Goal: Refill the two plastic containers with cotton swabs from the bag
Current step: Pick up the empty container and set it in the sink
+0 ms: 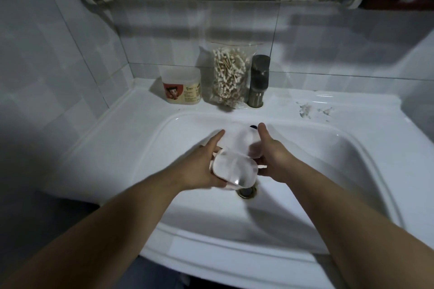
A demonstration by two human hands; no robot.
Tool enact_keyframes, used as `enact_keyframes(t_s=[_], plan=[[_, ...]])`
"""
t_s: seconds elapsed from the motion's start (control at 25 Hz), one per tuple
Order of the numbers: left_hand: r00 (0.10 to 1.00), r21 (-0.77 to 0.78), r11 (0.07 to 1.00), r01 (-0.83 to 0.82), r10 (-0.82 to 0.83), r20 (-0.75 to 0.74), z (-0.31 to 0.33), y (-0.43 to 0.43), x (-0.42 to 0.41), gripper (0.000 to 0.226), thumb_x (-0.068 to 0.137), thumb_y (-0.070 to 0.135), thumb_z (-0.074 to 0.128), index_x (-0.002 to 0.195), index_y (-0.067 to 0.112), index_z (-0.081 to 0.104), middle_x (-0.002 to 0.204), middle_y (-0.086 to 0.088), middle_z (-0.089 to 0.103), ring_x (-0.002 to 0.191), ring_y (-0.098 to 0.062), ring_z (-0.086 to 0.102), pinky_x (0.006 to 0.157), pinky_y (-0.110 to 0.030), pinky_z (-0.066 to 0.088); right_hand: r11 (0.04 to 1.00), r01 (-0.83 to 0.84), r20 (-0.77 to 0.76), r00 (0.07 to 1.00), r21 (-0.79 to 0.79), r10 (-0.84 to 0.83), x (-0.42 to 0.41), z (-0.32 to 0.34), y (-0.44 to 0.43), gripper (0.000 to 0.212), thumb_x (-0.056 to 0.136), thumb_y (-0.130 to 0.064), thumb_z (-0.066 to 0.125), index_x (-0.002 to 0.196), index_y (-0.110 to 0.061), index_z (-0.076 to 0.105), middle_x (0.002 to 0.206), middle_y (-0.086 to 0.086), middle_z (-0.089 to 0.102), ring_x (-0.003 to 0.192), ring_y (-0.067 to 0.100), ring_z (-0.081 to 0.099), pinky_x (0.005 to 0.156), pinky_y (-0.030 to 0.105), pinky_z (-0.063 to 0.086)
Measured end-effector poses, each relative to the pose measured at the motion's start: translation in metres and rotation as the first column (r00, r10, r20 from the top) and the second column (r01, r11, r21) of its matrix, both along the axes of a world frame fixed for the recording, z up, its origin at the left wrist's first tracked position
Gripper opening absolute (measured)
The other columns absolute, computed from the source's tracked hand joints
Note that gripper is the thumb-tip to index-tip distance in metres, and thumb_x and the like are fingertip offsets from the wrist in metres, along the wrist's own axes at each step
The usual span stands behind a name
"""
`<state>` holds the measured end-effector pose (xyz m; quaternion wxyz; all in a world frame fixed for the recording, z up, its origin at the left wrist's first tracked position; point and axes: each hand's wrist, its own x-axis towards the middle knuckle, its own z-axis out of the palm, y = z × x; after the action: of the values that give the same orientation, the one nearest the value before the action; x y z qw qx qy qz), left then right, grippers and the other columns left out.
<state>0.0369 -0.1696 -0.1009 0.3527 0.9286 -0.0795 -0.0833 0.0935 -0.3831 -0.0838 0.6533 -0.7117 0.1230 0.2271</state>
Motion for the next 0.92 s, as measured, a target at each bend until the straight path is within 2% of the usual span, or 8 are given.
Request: enact_keyframes(t_s=[0.12, 0.2, 0.28, 0.48, 0.64, 0.72, 0.8, 0.92], plan=[[0.999, 0.065, 0.998, -0.024, 0.022, 0.031, -0.003, 0.001, 0.001, 0.138, 0.053, 0.047, 0.096, 0.155, 0.052, 0.003, 0.134, 0.014, 0.048, 0.112, -0.010, 0.057, 0.077, -0.036, 0.063, 1.000, -0.024, -0.030, 0.999, 0.014, 0.025, 0.000, -0.002, -0.002, 0.060, 0.097, -0.070, 0.041, 0.105, -0.015, 0.064, 0.106, 0.012, 0.070, 0.100, 0.032, 0.068, 0.087, 0.046, 0.056], [0.999, 0.119, 0.993, -0.016, 0.011, 0.042, -0.007, 0.002, 0.002, 0.137, 0.053, 0.051, 0.095, 0.156, 0.050, 0.005, 0.141, 0.013, 0.049, 0.120, -0.013, 0.057, 0.085, -0.036, 0.060, 1.000, -0.018, -0.025, 1.000, 0.004, 0.018, 0.003, -0.006, -0.003, 0.058, 0.097, -0.068, 0.046, 0.109, -0.014, 0.064, 0.105, 0.013, 0.072, 0.094, 0.032, 0.071, 0.078, 0.041, 0.058], [1.000, 0.146, 0.989, 0.006, -0.010, 0.027, -0.011, 0.002, 0.003, 0.138, 0.052, 0.053, 0.092, 0.155, 0.053, 0.001, 0.146, 0.011, 0.049, 0.123, -0.015, 0.056, 0.086, -0.038, 0.060, 1.000, 0.000, -0.022, 1.000, -0.021, -0.001, 0.008, -0.013, -0.006, 0.056, 0.098, -0.062, 0.050, 0.112, -0.010, 0.064, 0.102, 0.016, 0.074, 0.089, 0.033, 0.072, 0.072, 0.038, 0.059], [1.000, 0.124, 0.992, -0.005, 0.006, -0.014, -0.017, 0.001, 0.002, 0.141, 0.047, 0.060, 0.089, 0.151, 0.063, -0.006, 0.151, 0.012, 0.044, 0.125, -0.017, 0.056, 0.089, -0.042, 0.060, 1.000, 0.031, -0.068, 0.997, 0.004, -0.031, 0.014, -0.026, -0.011, 0.033, 0.103, -0.023, 0.055, 0.118, 0.007, 0.060, 0.101, 0.025, 0.068, 0.081, 0.036, 0.067, 0.071, 0.040, 0.061], [0.996, 0.191, 0.981, 0.035, -0.019, -0.083, -0.014, 0.000, 0.001, 0.137, 0.047, 0.075, 0.075, 0.159, 0.046, 0.003, 0.154, 0.006, 0.041, 0.131, -0.018, 0.052, 0.097, -0.037, 0.054, 0.999, 0.041, -0.037, 0.998, -0.032, -0.042, 0.015, -0.029, -0.014, 0.010, 0.096, 0.000, 0.060, 0.105, 0.004, 0.059, 0.100, 0.026, 0.064, 0.075, 0.037, 0.066, 0.071, 0.043, 0.063], [0.993, 0.199, 0.979, 0.040, -0.018, -0.113, -0.016, 0.000, 0.000, 0.132, 0.053, 0.072, 0.081, 0.158, 0.044, 0.006, 0.154, 0.007, 0.044, 0.128, -0.018, 0.054, 0.098, -0.037, 0.054, 0.996, 0.021, -0.044, 0.999, -0.084, -0.025, 0.012, -0.031, -0.014, 0.009, 0.096, 0.001, 0.061, 0.104, 0.000, 0.058, 0.100, 0.026, 0.064, 0.074, 0.038, 0.067, 0.067, 0.044, 0.063], [0.992, 0.189, 0.982, 0.032, -0.007, -0.130, -0.018, 0.000, 0.001, 0.129, 0.055, 0.068, 0.085, 0.157, 0.045, 0.009, 0.153, 0.007, 0.045, 0.125, -0.017, 0.055, 0.097, -0.039, 0.055, 0.993, -0.012, -0.070, 0.998, -0.114, 0.004, 0.009, -0.030, -0.016, 0.015, 0.097, -0.003, 0.062, 0.110, 0.001, 0.058, 0.100, 0.026, 0.063, 0.071, 0.036, 0.066, 0.056, 0.039, 0.061], [0.993, 0.195, 0.981, 0.013, 0.010, -0.116, -0.017, -0.001, 0.000, 0.127, 0.059, 0.060, 0.088, 0.157, 0.042, 0.010, 0.152, 0.007, 0.045, 0.127, -0.018, 0.054, 0.099, -0.040, 0.054, 0.997, -0.022, -0.068, 0.998, -0.072, 0.018, 0.010, -0.026, -0.019, 0.019, 0.098, -0.006, 0.061, 0.114, 0.003, 0.059, 0.100, 0.026, 0.061, 0.070, 0.036, 0.064, 0.054, 0.036, 0.060]])
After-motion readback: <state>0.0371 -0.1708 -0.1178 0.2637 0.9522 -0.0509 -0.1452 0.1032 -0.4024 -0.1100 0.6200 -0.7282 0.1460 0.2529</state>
